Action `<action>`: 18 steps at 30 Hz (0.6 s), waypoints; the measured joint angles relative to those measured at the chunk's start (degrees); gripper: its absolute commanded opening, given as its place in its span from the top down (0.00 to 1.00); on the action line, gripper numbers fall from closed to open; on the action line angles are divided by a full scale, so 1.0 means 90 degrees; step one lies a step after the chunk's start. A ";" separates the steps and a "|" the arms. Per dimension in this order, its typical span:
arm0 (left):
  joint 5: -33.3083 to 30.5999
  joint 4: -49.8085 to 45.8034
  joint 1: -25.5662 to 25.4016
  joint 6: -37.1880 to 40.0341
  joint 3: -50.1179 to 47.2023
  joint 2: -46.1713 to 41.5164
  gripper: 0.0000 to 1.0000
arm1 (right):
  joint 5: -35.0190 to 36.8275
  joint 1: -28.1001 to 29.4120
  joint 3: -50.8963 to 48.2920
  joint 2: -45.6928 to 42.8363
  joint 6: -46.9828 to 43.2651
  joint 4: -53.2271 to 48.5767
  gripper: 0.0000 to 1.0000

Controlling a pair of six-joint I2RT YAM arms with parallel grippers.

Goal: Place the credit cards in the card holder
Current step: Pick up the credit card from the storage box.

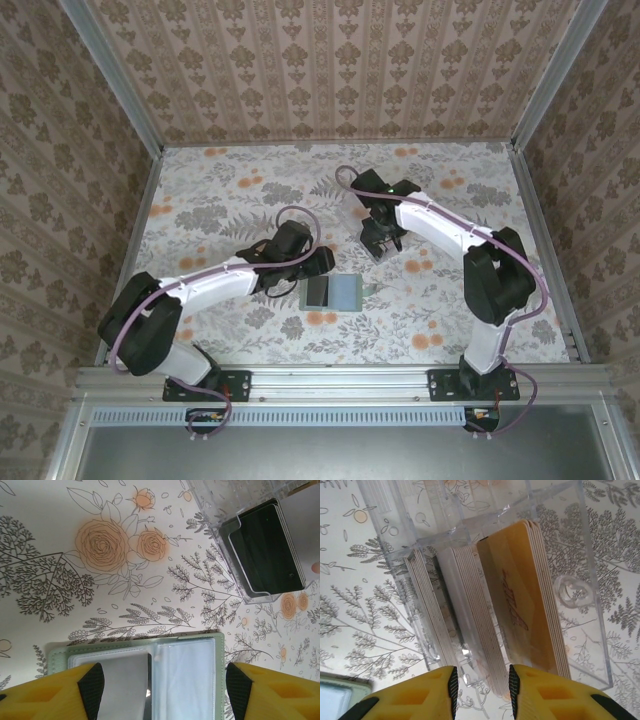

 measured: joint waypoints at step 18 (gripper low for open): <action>0.0046 0.0134 0.0000 -0.0002 0.0007 0.0039 0.31 | 0.1457 0.0452 0.0100 0.0736 -0.0182 0.0029 0.64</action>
